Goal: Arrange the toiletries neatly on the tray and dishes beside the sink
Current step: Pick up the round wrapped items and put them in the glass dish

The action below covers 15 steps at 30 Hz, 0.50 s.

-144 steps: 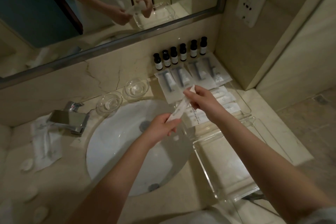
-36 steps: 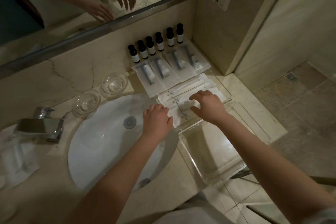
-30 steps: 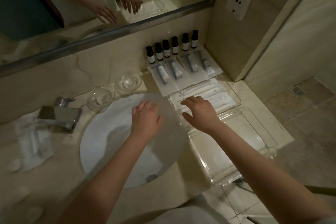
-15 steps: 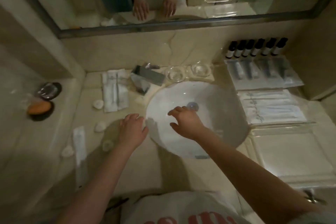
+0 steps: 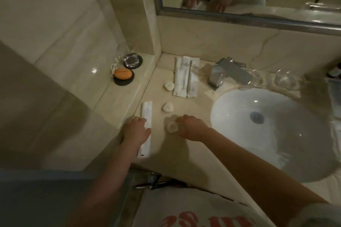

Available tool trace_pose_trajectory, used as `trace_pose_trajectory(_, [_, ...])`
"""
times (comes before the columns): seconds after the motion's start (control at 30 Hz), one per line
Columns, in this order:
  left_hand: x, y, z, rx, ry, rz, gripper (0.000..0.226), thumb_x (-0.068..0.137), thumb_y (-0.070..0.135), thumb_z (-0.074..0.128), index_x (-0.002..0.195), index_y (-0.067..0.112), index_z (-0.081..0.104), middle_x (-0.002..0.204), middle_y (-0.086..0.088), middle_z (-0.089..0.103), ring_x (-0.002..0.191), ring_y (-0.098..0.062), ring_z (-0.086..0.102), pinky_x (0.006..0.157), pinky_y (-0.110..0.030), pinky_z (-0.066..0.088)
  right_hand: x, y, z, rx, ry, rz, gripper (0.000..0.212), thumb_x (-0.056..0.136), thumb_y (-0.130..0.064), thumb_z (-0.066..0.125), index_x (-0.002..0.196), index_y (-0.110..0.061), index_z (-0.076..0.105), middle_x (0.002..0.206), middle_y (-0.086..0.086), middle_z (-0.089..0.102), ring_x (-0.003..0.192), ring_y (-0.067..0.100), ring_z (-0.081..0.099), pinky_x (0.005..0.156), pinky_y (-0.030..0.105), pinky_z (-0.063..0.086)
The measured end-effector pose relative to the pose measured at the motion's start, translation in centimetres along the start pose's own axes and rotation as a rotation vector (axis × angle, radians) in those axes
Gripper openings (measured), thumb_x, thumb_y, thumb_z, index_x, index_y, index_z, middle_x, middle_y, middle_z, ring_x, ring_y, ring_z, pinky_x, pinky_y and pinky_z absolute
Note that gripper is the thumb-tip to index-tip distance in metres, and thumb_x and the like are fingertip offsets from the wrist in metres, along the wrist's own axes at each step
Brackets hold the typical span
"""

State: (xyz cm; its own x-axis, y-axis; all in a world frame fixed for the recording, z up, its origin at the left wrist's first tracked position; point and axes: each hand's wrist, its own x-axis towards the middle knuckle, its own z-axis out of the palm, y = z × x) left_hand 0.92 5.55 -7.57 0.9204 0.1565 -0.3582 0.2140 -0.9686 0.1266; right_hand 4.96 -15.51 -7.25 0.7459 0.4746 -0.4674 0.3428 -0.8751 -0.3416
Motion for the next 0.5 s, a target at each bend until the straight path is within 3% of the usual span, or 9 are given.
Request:
trace_pose_trajectory(0.1, [0.3,-0.4,0.0,-0.003,0.011,0.024,0.049,0.091,0.039,0.050,0.135,0.017,0.045,0.132,-0.009,0.050,0.122,-0.027,0.044,0.102,-0.039,0.038,1.4,-1.4,0.9,-0.121,0.012,-0.031,0.061,0.087,-0.036,0.058,0.141,-0.022,0.035,0.130,0.009,0.044,0.113,0.030,0.050,0.089,0.040,0.047])
trace_pose_trajectory(0.23, [1.2,0.6,0.1,-0.092,0.005,0.053,0.051,0.090,0.037,0.052,0.137,0.018,0.042,0.140,-0.006,0.043,0.129,-0.027,0.037,0.104,-0.039,0.034,2.5,-2.3,1.8,-0.169,0.067,-0.050,0.043,0.090,-0.030,0.050,0.131,-0.017,0.044,0.122,0.011,0.045,0.106,0.030,0.052,0.076,0.037,0.045])
trace_pose_trajectory(0.37, [3.0,2.3,-0.3,-0.154,-0.010,0.107,0.052,0.089,0.033,0.055,0.137,0.016,0.042,0.142,-0.006,0.038,0.128,-0.026,0.040,0.102,-0.040,0.040,2.4,-1.5,1.0,-0.029,0.120,-0.006,0.040,0.091,-0.031,0.048,0.127,-0.015,0.047,0.118,0.011,0.048,0.101,0.032,0.056,0.074,0.036,0.045])
trace_pose_trajectory(0.5, [5.3,4.6,-0.5,-0.174,-0.011,0.157,0.049,0.086,0.033,0.058,0.130,0.016,0.047,0.135,-0.009,0.042,0.120,-0.028,0.045,0.098,-0.042,0.043,1.0,0.4,-1.0,0.193,0.251,0.050,0.045,0.085,-0.027,0.063,0.126,-0.016,0.051,0.115,0.008,0.050,0.096,0.028,0.058,0.079,0.034,0.048])
